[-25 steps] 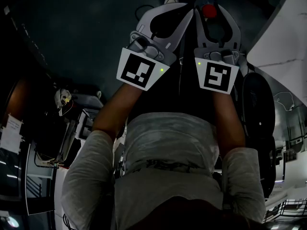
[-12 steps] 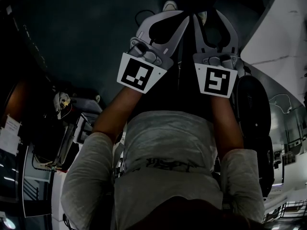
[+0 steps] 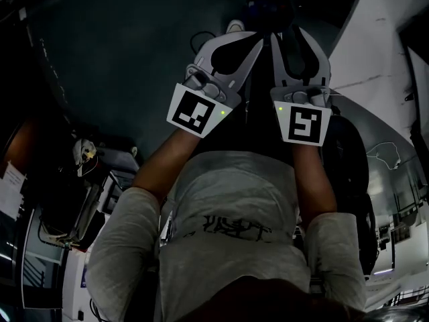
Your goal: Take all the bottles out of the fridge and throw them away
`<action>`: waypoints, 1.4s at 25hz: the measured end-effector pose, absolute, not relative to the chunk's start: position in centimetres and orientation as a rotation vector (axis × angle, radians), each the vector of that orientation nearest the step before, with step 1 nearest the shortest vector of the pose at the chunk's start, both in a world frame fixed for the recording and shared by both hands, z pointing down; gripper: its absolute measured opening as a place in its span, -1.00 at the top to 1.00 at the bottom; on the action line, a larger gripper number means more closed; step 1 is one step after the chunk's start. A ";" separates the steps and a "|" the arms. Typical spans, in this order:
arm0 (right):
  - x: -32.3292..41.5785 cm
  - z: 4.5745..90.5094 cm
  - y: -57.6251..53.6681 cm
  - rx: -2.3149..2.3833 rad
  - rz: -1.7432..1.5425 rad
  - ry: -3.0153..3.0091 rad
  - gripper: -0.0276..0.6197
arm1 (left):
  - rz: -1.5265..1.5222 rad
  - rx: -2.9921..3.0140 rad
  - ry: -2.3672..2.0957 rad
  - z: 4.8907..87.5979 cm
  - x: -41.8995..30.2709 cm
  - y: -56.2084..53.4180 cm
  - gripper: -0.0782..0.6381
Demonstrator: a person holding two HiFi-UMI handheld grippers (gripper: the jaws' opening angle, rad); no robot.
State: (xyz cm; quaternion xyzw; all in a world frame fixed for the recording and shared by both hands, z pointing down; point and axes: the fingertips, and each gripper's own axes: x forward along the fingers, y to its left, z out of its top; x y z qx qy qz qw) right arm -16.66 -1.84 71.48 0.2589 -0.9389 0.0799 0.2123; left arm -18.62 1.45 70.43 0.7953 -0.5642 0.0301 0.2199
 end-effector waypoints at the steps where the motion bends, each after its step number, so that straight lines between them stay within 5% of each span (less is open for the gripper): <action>1: -16.7 70.8 -2.1 0.720 0.216 -2.614 0.48 | 0.082 2.201 -1.564 69.8 -18.7 1.2 0.76; 35: -18.4 47.5 -6.3 0.708 0.153 -2.768 0.84 | -0.067 2.300 -1.695 46.1 -21.7 -3.0 0.76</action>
